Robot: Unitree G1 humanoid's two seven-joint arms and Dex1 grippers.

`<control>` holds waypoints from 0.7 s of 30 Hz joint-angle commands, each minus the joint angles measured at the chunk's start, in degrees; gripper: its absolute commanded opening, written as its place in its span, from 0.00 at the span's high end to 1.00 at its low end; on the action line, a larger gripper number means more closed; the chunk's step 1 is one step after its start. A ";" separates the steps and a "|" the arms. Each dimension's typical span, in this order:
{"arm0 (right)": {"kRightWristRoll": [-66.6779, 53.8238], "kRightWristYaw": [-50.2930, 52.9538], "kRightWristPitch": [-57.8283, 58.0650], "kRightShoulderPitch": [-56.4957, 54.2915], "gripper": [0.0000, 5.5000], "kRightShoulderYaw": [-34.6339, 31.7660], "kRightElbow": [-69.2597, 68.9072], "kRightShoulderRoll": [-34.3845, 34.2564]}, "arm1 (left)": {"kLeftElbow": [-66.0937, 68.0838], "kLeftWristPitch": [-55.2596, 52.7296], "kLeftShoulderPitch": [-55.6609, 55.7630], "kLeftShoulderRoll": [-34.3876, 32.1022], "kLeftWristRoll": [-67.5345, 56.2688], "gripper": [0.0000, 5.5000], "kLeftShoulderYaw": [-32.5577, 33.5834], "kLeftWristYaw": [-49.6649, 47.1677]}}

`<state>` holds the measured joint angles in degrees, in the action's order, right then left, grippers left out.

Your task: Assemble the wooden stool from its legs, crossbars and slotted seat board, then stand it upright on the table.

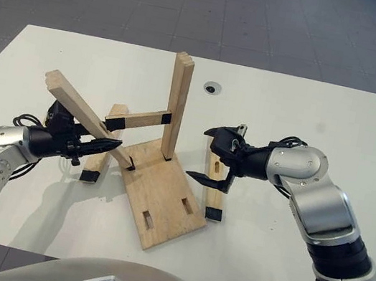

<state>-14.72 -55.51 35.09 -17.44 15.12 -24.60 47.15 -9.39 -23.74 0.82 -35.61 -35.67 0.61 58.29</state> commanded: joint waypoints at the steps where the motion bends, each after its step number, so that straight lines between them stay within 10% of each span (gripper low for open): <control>1: 0.94 0.08 -0.30 -0.59 0.00 0.65 -0.92 -0.27 | 1.96 -2.50 -3.39 -1.91 4.25 0.63 -6.03 2.67; 21: 1.24 2.49 1.66 2.10 0.00 1.07 -4.63 -2.06 | 2.65 -7.63 0.53 -7.73 0.97 0.63 -10.59 6.30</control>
<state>-13.70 -52.93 36.88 -14.76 15.91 -29.41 45.19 -8.48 -25.69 5.43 -42.87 -37.41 -6.57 64.84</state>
